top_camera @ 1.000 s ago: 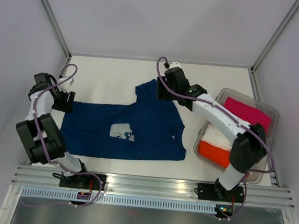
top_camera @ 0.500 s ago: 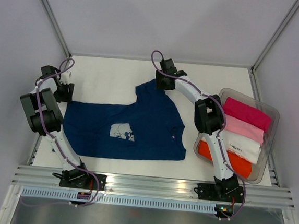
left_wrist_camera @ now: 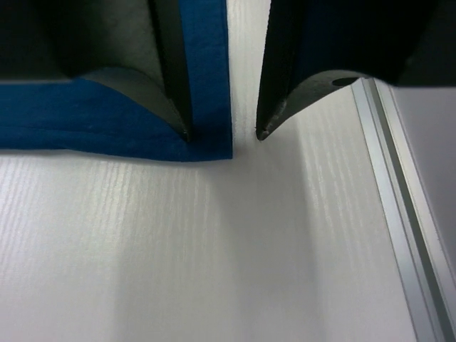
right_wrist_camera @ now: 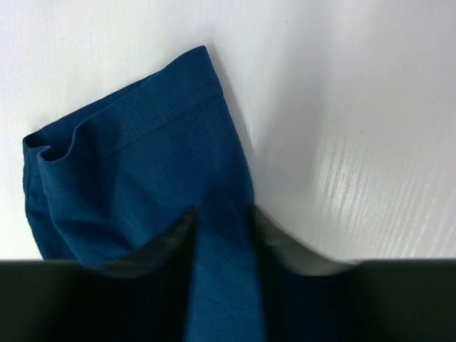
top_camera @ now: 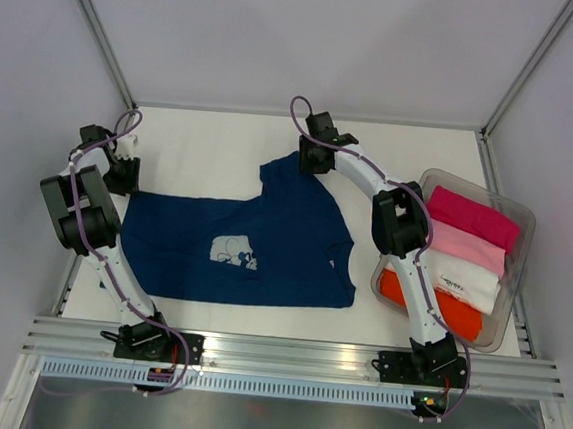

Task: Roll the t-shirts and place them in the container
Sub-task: Fold the tshirt

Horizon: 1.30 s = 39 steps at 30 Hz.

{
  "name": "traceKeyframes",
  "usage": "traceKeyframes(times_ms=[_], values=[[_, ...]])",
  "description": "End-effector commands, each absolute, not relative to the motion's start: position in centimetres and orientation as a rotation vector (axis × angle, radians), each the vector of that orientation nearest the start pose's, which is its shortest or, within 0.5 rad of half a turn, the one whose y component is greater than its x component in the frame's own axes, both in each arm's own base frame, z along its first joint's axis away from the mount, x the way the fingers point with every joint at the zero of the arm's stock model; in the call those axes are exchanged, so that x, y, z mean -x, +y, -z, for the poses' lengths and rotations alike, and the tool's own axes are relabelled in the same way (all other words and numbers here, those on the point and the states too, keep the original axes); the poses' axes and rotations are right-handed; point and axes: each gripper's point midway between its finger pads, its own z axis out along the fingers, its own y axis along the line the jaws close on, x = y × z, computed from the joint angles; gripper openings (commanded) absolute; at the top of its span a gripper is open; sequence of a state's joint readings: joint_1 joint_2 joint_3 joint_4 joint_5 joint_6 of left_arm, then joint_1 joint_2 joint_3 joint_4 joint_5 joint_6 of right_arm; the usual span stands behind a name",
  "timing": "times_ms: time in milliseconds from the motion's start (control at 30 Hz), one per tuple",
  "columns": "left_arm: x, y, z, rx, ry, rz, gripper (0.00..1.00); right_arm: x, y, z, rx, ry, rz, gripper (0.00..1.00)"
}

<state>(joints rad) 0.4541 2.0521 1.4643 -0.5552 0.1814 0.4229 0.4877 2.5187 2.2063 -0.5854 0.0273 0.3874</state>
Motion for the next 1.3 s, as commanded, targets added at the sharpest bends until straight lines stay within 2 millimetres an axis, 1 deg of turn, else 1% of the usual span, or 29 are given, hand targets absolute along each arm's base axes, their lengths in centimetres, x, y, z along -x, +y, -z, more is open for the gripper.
traceKeyframes(times_ms=[0,133,167,233,267,367,433,467,500,533,567,600,633,667,700,733,767,800,833,867,900,933,967,1000,1067,1100,1133,1200,1267], values=[[-40.4,17.1,-0.6,0.002,2.709,0.068,0.45,-53.3,30.4,-3.0,0.100,2.516,-0.404,0.35],[-40.8,15.4,-1.3,-0.025,2.671,0.187,0.31,-53.3,30.5,-3.5,0.094,2.500,-0.420,0.16],[-40.7,15.3,-1.2,-0.026,2.672,0.198,0.24,-53.1,30.5,-3.2,0.091,2.507,-0.430,0.12],[-40.7,15.3,-1.1,-0.026,2.673,0.196,0.14,-53.3,30.8,-4.3,0.087,2.481,-0.462,0.04],[-40.6,15.4,-1.1,-0.020,2.677,0.188,0.03,-53.2,31.0,-4.7,0.094,2.475,-0.479,0.02],[-40.6,15.9,-1.3,-0.020,2.680,0.151,0.02,-52.8,31.3,-6.0,0.106,2.452,-0.522,0.00],[-40.7,16.2,-1.8,-0.019,2.671,0.138,0.02,-52.8,31.5,-8.1,0.115,2.406,-0.545,0.00],[-40.6,16.1,-1.9,-0.022,2.669,0.139,0.02,-52.5,31.3,-8.0,0.115,2.409,-0.549,0.00],[-40.7,16.2,-2.2,-0.022,2.659,0.133,0.02,-52.5,31.4,-8.7,0.118,2.390,-0.562,0.00],[-40.8,15.8,-2.6,-0.030,2.646,0.150,0.02,-52.3,31.4,-10.5,0.120,2.360,-0.584,0.00],[-40.7,15.5,-3.4,-0.050,2.625,0.156,0.02,-51.7,31.1,-10.1,0.120,2.374,-0.580,0.00],[-40.7,15.2,-3.9,-0.062,2.607,0.176,0.02,-51.5,31.1,-12.2,0.120,2.332,-0.599,0.00],[-40.6,15.0,-4.4,-0.076,2.595,0.174,0.02,-51.2,31.0,-12.9,0.119,2.317,-0.602,0.00],[-40.4,14.8,-5.1,-0.096,2.580,0.167,0.02,-50.3,30.4,-12.0,0.118,2.341,-0.587,0.00],[-40.2,14.9,-5.6,-0.107,2.572,0.152,0.02,-50.0,30.3,-14.0,0.119,2.298,-0.601,0.00],[-40.1,15.0,-5.8,-0.114,2.569,0.137,0.02,-49.6,29.9,-14.2,0.118,2.295,-0.598,0.00],[-39.6,15.1,-5.8,-0.126,2.577,0.122,0.02,-48.5,29.3,-13.0,0.115,2.326,-0.581,0.00],[-39.3,15.6,-6.5,-0.125,2.570,0.088,0.02,-47.9,29.0,-14.6,0.118,2.291,-0.592,0.00],[-39.0,15.8,-6.6,-0.126,2.569,0.079,0.02,-47.4,28.6,-14.6,0.115,2.294,-0.589,0.00],[-38.5,15.9,-6.8,-0.142,2.567,0.067,0.02,-46.2,28.0,-13.2,0.112,2.321,-0.575,0.00],[-38.0,16.3,-6.9,-0.138,2.568,0.060,0.02,-45.5,27.5,-14.5,0.110,2.295,-0.583,0.00],[-37.5,16.5,-7.0,-0.139,2.569,0.055,0.02,-44.7,27.3,-14.3,0.110,2.300,-0.584,0.00],[-36.8,16.4,-6.7,-0.157,2.577,0.055,0.02,-43.4,26.6,-12.7,0.104,2.339,-0.572,0.00],[-36.3,16.6,-6.6,-0.162,2.580,0.050,0.02,-42.8,26.3,-13.6,0.104,2.318,-0.570,0.00],[-35.2,16.4,-6.8,-0.197,2.576,0.043,0.02,-40.9,25.5,-12.3,0.105,2.353,-0.549,0.00],[-34.7,16.5,-7.3,-0.202,2.568,0.033,0.02,-40.5,25.0,-13.3,0.096,2.326,-0.547,0.00],[-34.1,16.3,-6.9,-0.220,2.576,0.041,0.02,-39.4,24.4,-12.2,0.091,2.352,-0.534,0.00],[-33.4,16.4,-7.0,-0.229,2.576,0.043,0.02,-38.6,24.0,-12.9,0.078,2.332,-0.549,0.00],[-32.6,16.5,-6.8,-0.238,2.588,0.042,0.02,-37.2,23.4,-12.5,0.076,2.343,-0.541,0.00]])
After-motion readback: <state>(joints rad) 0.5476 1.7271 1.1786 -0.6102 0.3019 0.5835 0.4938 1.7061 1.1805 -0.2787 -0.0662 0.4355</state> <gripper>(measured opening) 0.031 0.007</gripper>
